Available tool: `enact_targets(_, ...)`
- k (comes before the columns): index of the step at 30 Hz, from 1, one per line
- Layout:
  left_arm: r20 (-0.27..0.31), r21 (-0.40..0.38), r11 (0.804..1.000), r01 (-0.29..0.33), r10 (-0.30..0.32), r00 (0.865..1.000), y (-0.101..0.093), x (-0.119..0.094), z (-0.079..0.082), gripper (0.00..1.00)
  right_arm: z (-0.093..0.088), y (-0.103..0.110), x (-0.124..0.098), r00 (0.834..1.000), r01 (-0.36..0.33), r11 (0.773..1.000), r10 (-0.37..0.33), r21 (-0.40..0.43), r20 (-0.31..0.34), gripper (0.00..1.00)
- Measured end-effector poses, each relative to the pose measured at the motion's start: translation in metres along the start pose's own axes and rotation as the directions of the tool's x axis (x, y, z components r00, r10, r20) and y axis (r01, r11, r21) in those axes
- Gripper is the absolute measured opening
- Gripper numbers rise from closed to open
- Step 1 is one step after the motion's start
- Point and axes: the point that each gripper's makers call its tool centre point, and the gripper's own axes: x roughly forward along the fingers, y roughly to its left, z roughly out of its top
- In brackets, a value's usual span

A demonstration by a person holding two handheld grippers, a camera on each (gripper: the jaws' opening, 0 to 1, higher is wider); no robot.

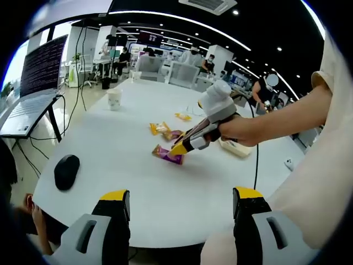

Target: Place the target food into the container with the food tongs after gripping and lifting it, then release it inside without dropping or visibly crushing the food.

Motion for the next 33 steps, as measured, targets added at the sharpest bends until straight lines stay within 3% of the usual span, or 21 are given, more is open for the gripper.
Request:
enact_targets(20, 0.0, -0.018, 1.0, -0.025, 0.025, 1.0, 0.0, -0.0078, 0.0, 0.76, 0.0001, 0.0035, 0.0059, 1.0, -0.001, 0.999, -0.001, -0.046, -0.025, 0.25)
enact_targets(26, 0.003, -0.027, 0.999, -0.029, 0.03, 1.0, 0.001, -0.0081, -0.0003, 0.76, -0.0002, 0.005, 0.006, 0.999, 0.006, 0.995, -0.01, -0.103, -0.035, 0.24)
enact_targets(33, 0.009, -0.034, 0.999, -0.035, 0.035, 0.999, 0.0029, -0.0086, -0.0003, 0.75, -0.0025, 0.0064, 0.005, 0.999, -0.014, 0.998, 0.011, -0.056, -0.045, 0.21)
